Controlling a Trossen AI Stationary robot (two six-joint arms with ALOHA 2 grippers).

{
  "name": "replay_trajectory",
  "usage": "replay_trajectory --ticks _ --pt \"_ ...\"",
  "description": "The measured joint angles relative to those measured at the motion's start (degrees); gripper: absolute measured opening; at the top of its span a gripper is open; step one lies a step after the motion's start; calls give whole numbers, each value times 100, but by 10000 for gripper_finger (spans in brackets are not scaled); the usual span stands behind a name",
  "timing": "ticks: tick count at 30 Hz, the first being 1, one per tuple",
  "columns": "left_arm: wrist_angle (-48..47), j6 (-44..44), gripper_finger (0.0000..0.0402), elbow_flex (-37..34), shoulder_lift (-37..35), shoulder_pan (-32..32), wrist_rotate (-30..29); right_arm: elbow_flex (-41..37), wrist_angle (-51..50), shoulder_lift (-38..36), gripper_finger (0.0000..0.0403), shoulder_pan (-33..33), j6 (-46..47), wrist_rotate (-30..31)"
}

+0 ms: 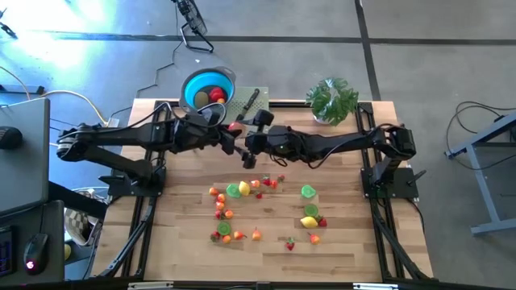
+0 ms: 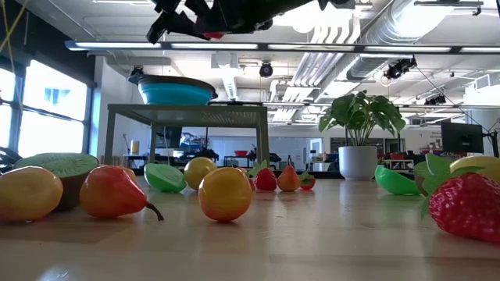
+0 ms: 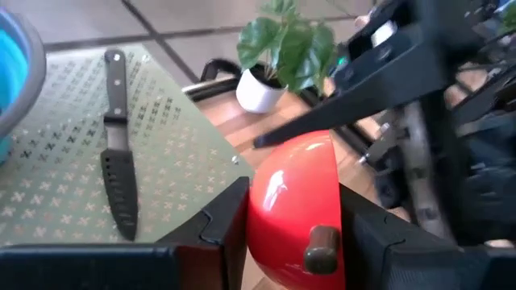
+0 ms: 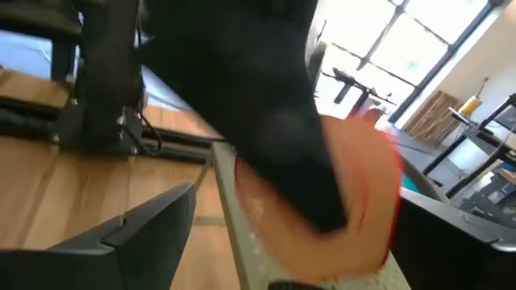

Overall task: Pick & Place Fruit
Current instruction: Put the half apple into the strainer bowl on the shelf

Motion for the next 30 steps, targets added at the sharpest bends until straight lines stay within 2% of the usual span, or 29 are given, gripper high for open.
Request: replay_trajectory --ticks 8,16,22,30 --pt "-126 115 133 4 -258 2 -168 -11 -227 -217 347 -46 -22 288" --pt "-224 239 133 7 -579 2 -621 -7 -531 -363 346 -213 -7 362" --pt "-209 344 133 16 -722 4 -1262 -9 -801 -363 346 -243 14 162" --pt "-697 367 133 11 -784 49 -2355 -9 -915 -361 346 -238 20 -47"
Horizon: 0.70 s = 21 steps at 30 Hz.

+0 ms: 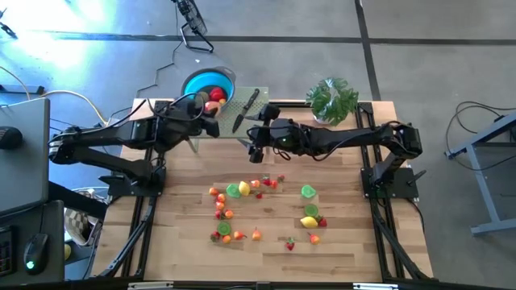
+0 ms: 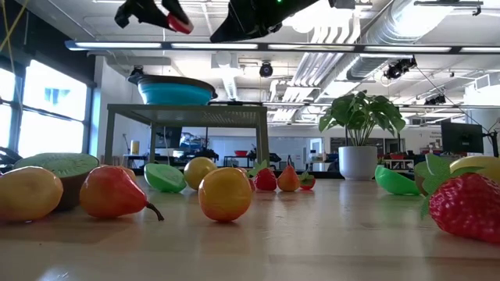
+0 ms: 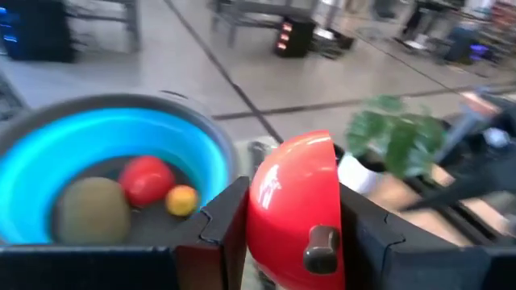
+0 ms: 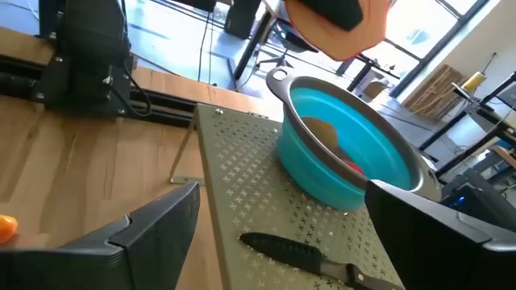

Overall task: Pick & Place Fruit
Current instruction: Put the half apple into the strainer bowl on the shelf

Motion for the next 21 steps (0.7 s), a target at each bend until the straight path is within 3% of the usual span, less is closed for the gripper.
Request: replay_trajectory --ticks 7,21 --pt "-415 42 133 0 32 737 24 0 6 0 346 -4 0 7" --pt "-311 395 133 0 165 2589 1843 0 15 2 346 -187 128 48"
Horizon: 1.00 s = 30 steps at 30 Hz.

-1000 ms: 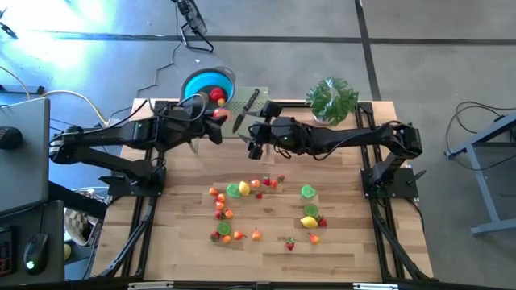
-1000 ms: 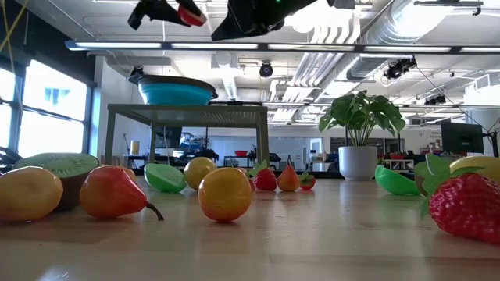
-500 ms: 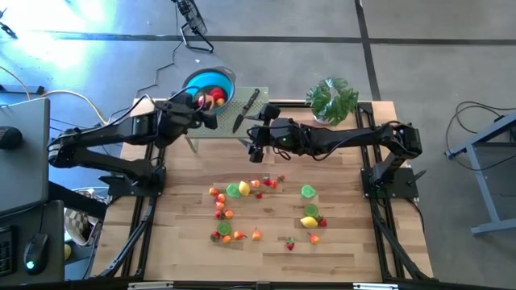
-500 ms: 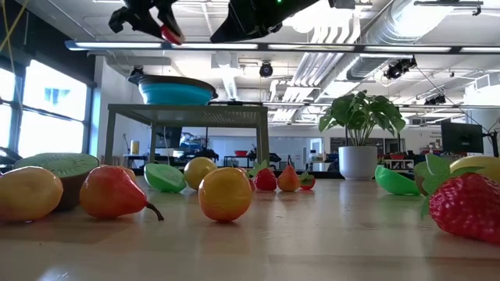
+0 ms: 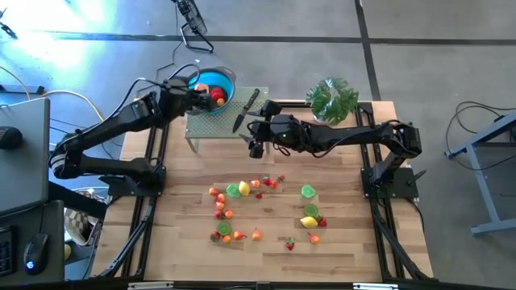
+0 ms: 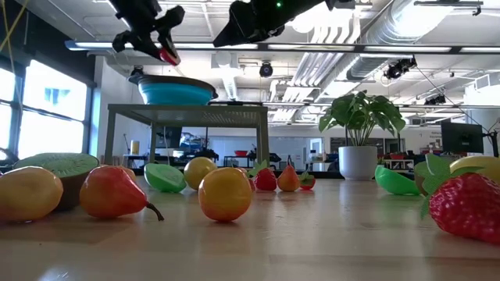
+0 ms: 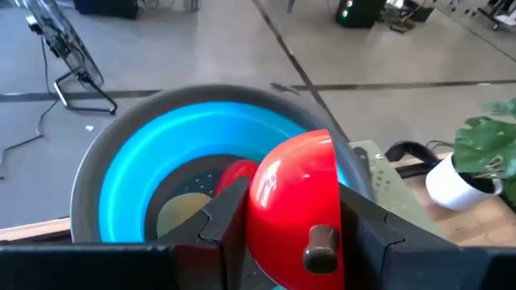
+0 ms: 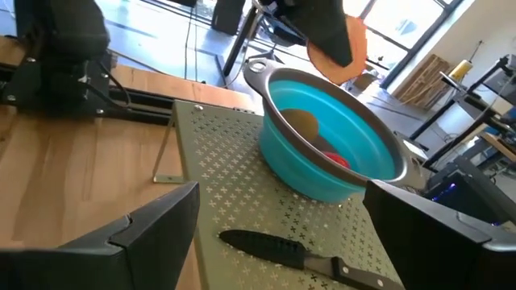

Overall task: Pick & Place Fruit
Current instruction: Put the half apple into the strainer bowl on the shelf

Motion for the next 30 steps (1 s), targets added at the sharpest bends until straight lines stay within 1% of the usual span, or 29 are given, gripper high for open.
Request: replay_trajectory --ticks 4,7,14,18,24,27,30 --pt "5 103 133 0 246 363 418 0 -2 0 346 -110 5 0" --pt "7 107 133 0 505 580 621 0 -4 0 346 -180 5 0" --pt "223 130 133 0 963 825 1005 0 -7 2 346 -307 7 0" --pt "395 249 133 0 1147 825 1040 0 -7 2 346 -337 9 0" --pt "415 249 136 0 1158 814 974 0 -10 2 337 -348 9 0" --pt "416 230 148 0 1158 814 968 0 -10 4 330 -346 9 0" --pt "414 230 170 0 1158 814 969 0 -11 4 324 -346 10 0"
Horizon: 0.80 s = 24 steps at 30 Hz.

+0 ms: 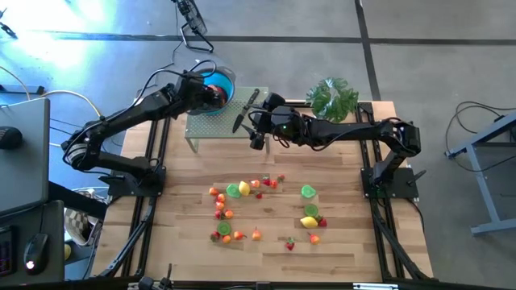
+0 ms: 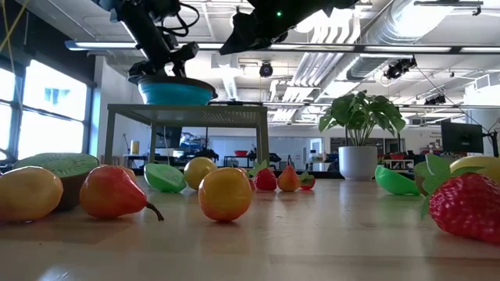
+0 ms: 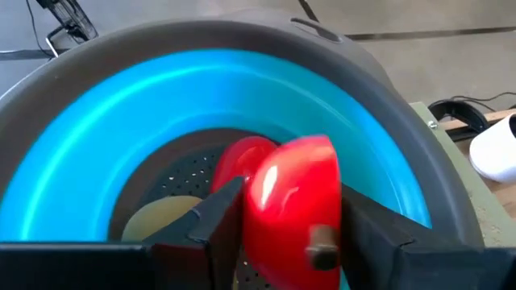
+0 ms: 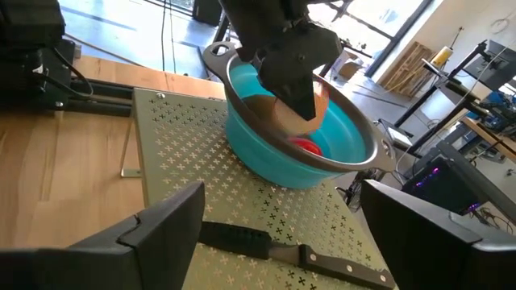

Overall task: Pick & Place Fruit
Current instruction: Put the half apple into the strainer bowl on the shelf, then put the half green pear into the strainer bowl on the shelf

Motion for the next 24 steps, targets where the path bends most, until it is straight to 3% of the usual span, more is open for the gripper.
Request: replay_trajectory --ticks 6,10,24 --pt "0 0 217 0 0 0 3 0 0 0 322 0 2 0" --pt "6 -2 219 0 -4 0 7 0 0 0 322 0 0 0" --pt "41 6 75 -1 -591 -4 792 0 -57 -32 306 53 -3 0"
